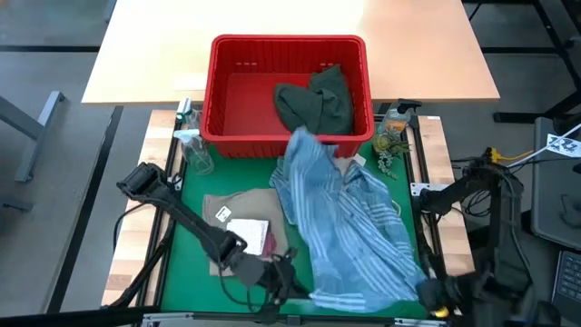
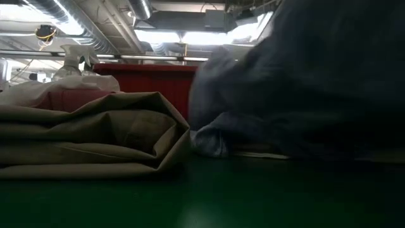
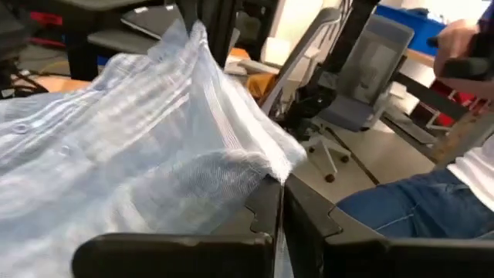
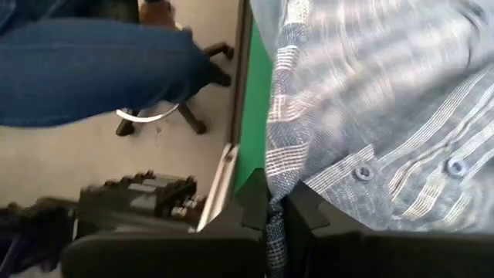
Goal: Fold Laundry from Bin
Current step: Remove the blue polo shirt from the red bin
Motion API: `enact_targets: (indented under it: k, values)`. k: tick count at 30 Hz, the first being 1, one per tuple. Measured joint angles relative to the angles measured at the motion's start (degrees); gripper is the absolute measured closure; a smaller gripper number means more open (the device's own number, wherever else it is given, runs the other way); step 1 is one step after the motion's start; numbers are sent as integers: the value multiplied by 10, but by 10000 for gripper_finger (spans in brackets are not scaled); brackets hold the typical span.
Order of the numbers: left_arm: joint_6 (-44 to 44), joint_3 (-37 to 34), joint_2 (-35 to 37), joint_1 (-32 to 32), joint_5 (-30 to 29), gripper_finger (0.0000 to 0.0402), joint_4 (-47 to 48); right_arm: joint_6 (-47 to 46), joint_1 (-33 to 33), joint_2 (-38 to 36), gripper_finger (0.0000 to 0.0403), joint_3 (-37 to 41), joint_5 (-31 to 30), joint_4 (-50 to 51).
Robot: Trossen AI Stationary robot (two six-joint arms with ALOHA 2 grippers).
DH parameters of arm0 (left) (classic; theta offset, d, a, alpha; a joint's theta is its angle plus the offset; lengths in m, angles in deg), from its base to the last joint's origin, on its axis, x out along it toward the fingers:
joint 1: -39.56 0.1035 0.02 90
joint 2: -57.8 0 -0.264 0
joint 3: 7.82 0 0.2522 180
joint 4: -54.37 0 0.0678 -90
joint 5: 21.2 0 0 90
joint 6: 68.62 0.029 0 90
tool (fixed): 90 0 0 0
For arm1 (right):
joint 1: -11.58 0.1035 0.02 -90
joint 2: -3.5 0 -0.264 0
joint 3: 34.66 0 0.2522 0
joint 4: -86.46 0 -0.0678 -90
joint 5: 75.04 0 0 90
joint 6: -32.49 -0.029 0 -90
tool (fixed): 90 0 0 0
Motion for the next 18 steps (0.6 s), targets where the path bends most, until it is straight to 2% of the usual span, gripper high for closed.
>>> enact_targets:
  k: [5,10,15,18]
  values:
    - [0,1,0,-26,-61,358,5,-81,53,20,379,0,8,-12]
    - [5,1,0,-30,-96,317,9,-160,80,30,389,0,11,-11]
    - [36,1,0,-14,-105,280,52,-175,83,30,387,0,19,-10]
    - [64,1,0,2,-130,266,100,-170,83,30,379,0,19,-7]
